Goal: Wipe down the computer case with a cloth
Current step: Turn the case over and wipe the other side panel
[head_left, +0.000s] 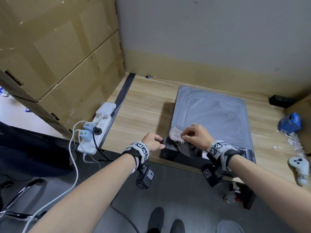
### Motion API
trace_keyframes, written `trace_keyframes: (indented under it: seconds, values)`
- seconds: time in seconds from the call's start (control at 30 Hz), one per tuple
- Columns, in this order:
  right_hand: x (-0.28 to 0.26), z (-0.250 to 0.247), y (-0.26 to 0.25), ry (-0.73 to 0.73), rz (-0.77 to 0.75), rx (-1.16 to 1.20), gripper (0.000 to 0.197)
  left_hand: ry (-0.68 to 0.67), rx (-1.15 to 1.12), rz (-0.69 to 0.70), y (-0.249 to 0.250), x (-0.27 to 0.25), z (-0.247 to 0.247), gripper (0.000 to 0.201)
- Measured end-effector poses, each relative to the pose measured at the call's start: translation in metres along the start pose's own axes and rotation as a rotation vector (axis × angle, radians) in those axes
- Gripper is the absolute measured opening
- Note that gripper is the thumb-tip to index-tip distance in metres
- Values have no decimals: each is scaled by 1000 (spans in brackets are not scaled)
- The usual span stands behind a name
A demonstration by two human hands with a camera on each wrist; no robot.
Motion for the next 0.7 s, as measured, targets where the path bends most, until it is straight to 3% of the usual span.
trace_keyframes:
  seconds: [0.17, 0.27, 0.47, 0.6, 0.7]
  values:
    - [-39, -3, 19, -1, -216, -97, 35, -45, 48, 16, 16, -4, 3, 46]
    - [-51, -5, 30, 37, -306, -179, 26, -46, 82, 25, 24, -6, 7, 48]
    - [-56, -19, 42, 153, -216, -200, 15, -44, 86, -21, 23, -5, 9, 56]
    - [-69, -31, 55, 272, -106, -146, 25, -8, 89, -24, 28, -6, 10, 52]
    - [-82, -24, 55, 284, -181, -175, 32, -33, 90, -36, 29, -4, 13, 60]
Point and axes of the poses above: each hand's wrist, its own x-axis towards the middle knuckle, its own z-axis out of the palm, y = z × x, the point moved 7 cm from there along x, towards the middle knuckle, and after that the axes turned 6 degrees about y, right-handed, at the moved point
